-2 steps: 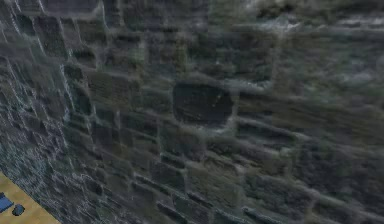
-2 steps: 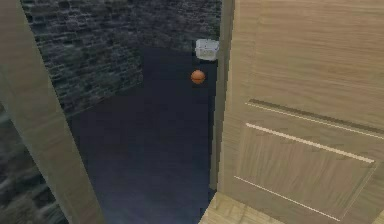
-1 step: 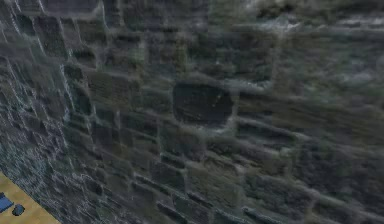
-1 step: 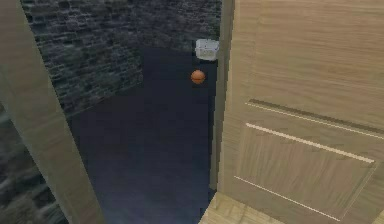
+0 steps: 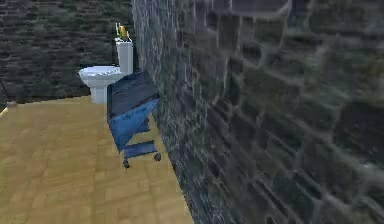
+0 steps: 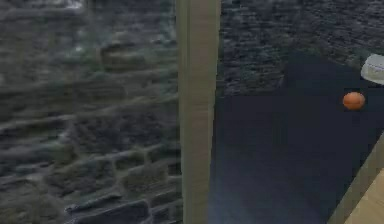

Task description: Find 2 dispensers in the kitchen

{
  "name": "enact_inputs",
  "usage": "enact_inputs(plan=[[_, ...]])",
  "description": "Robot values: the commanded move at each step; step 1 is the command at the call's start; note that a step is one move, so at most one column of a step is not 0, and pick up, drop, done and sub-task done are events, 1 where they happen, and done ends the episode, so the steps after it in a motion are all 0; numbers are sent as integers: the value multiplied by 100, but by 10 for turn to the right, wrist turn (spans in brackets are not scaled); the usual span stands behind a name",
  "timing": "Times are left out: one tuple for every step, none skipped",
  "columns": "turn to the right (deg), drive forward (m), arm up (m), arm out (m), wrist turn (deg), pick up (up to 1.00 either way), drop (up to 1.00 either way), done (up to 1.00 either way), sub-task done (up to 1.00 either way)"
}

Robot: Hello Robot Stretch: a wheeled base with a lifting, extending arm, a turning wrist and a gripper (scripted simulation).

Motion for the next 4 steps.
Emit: enact_inputs(plan=[[-450, 0, 0, 0, 0, 0, 0, 0, 0], [-450, 0, 0, 0, 0, 0, 0, 0, 0], [-150, 0, 0, 0, 0, 0, 0, 0, 0], [0, 5, 0, 0, 0, 0, 0, 0, 0]])
